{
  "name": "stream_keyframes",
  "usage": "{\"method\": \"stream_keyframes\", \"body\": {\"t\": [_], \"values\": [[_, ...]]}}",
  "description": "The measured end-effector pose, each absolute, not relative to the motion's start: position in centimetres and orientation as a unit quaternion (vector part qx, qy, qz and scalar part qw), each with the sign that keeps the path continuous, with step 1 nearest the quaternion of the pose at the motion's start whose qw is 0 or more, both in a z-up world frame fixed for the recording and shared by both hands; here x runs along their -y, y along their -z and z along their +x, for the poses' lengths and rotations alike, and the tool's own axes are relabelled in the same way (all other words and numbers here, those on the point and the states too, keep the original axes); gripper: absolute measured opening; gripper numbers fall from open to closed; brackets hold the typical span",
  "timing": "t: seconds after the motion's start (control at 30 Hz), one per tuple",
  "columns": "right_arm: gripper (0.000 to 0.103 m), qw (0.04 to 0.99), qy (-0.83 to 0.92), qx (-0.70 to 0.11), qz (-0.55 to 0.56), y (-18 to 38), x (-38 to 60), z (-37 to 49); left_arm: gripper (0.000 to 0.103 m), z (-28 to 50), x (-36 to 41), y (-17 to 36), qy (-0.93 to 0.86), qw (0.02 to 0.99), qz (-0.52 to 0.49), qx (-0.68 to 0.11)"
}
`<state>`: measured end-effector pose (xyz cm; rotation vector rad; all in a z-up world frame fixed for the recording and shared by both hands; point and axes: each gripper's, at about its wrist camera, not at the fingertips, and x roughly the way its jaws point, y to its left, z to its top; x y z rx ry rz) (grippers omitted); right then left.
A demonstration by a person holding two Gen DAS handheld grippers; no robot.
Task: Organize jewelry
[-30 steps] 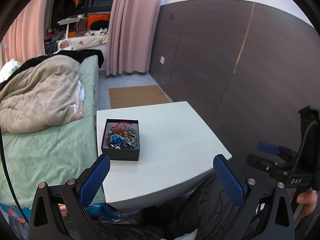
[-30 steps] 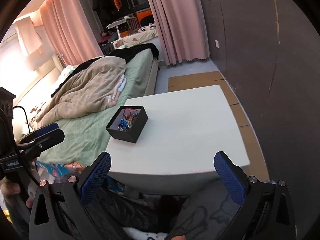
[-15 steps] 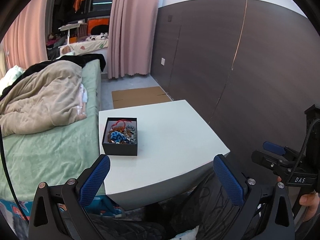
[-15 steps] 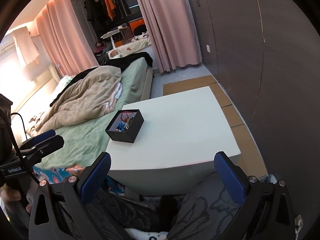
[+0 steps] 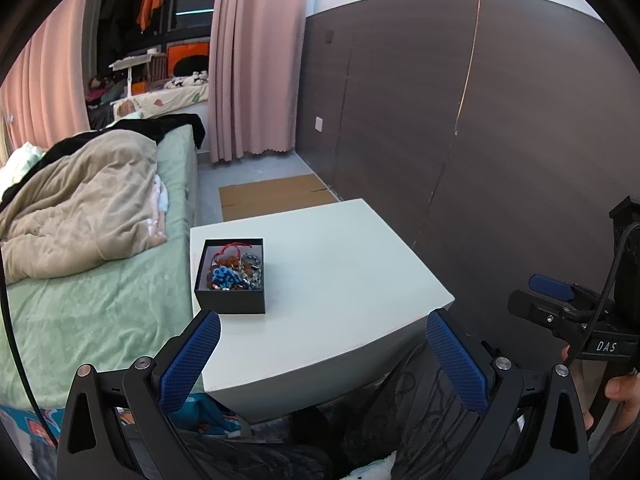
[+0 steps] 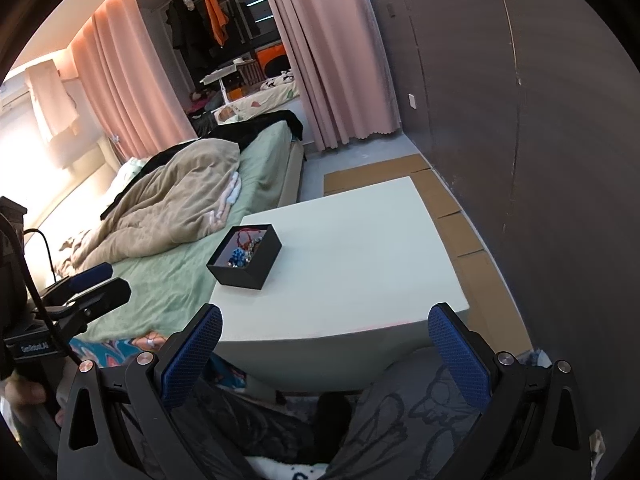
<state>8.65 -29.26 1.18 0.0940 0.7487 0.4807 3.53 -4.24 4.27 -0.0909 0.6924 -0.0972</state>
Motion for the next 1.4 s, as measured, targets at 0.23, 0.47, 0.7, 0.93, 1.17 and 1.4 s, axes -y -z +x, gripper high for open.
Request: {"method": "stream_keyframes", "body": {"t": [0.23,0.47,0.7,0.93,1.17,1.4], "values": [[0.103,0.903,-0.227,-0.363,0.041,-1.5,29.4,8.7,0.103,3.6,4.3,-4.1,0.049,0.937,-0.043,-0.342],[0.103,0.904,-0.223,-0.364,0.038,-1.8,29.4,8.7,0.103,3.3,4.1,-4.1,0.046,0.939,-0.043,-0.338],[0.103,0.901,-0.234,-0.364,0.037,-1.8,29.0,8.6,0.103,2.8,3.4,-4.1,0.044,0.941,-0.05,-0.332],[0.103,0.901,-0.237,-0.362,0.03,-1.8,28.6,8.2,0.103,2.7,3.0,-3.9,0.032,0.943,-0.05,-0.328],[0.103,0.899,-0.236,-0.367,0.025,-1.4,28.6,8.4,0.103,2.7,2.4,-3.2,0.016,0.942,-0.054,-0.332],[0.103,0.899,-0.235,-0.368,0.024,-1.1,28.2,8.9,0.103,2.5,2.4,-2.7,0.009,0.944,-0.045,-0.327]]}}
